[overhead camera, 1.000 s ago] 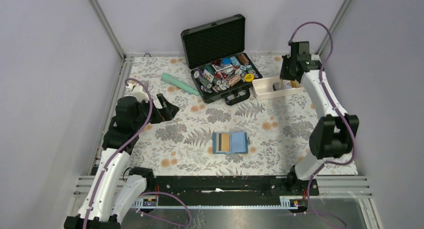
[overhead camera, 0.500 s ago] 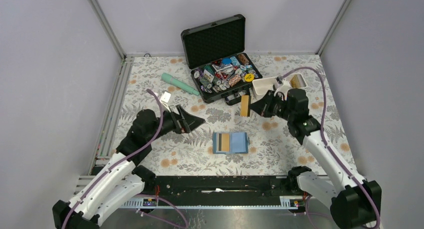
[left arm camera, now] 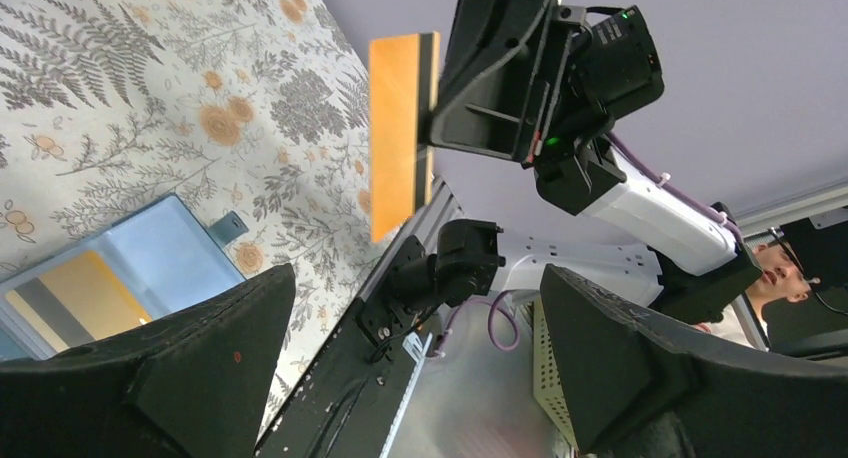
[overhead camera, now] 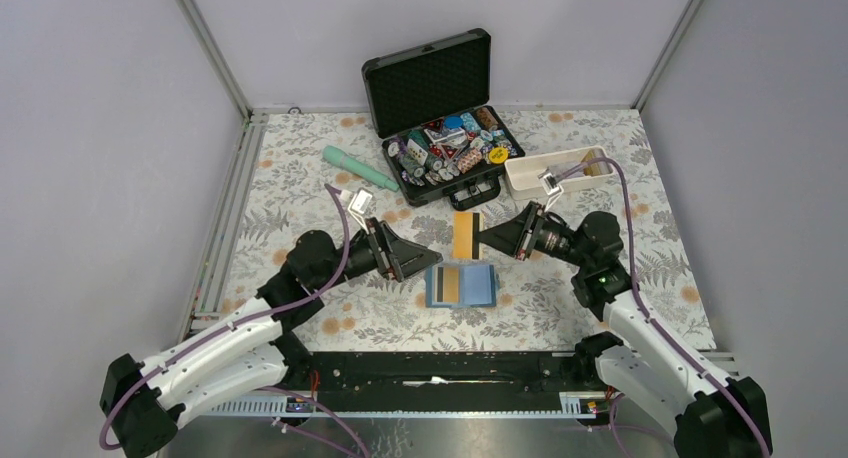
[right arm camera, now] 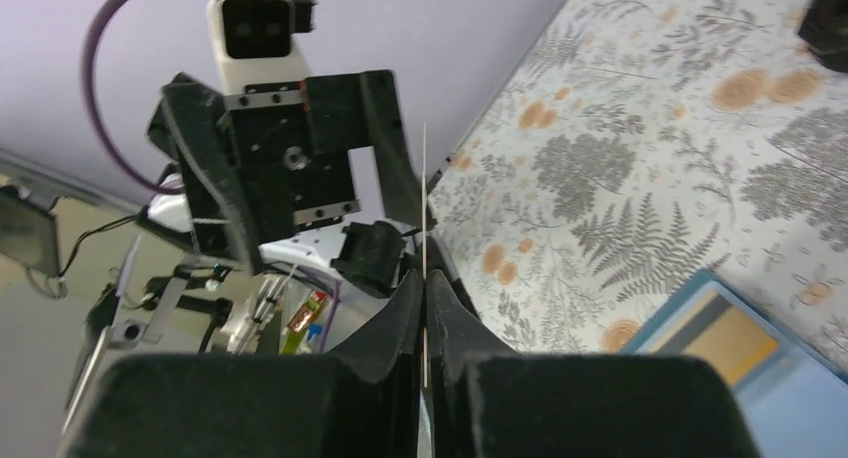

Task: Put the credit cards into the card holder
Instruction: Pick up the credit card from the storage box, then insert the credit card into the card holder.

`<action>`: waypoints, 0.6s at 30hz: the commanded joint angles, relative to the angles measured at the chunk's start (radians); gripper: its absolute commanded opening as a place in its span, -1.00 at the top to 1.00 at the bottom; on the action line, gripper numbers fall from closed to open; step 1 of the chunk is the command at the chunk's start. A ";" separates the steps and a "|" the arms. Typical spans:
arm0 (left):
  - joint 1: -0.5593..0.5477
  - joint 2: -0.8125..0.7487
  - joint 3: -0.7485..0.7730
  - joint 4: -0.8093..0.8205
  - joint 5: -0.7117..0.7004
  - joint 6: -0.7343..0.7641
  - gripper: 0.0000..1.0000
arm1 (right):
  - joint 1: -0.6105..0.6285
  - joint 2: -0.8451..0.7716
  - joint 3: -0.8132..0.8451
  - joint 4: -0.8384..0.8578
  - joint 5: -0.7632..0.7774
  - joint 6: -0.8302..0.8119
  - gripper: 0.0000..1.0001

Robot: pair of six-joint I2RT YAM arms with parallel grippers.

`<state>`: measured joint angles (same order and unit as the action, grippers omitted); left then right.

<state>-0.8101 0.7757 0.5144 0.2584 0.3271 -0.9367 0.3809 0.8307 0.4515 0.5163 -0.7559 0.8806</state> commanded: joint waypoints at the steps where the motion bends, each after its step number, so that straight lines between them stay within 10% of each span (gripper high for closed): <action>1: -0.003 0.020 0.047 0.079 -0.038 0.036 -0.98 | 0.006 0.029 0.021 0.216 -0.139 0.093 1.00; 7: -0.003 0.118 0.083 0.171 0.072 0.019 -0.95 | 0.018 0.075 0.033 0.332 -0.224 0.145 1.00; 18: -0.002 0.180 0.101 0.221 0.105 0.007 -0.07 | 0.036 0.131 0.031 0.371 -0.231 0.145 1.00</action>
<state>-0.8101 0.9401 0.5739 0.3920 0.3912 -0.9257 0.4026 0.9447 0.4515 0.7982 -0.9565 1.0088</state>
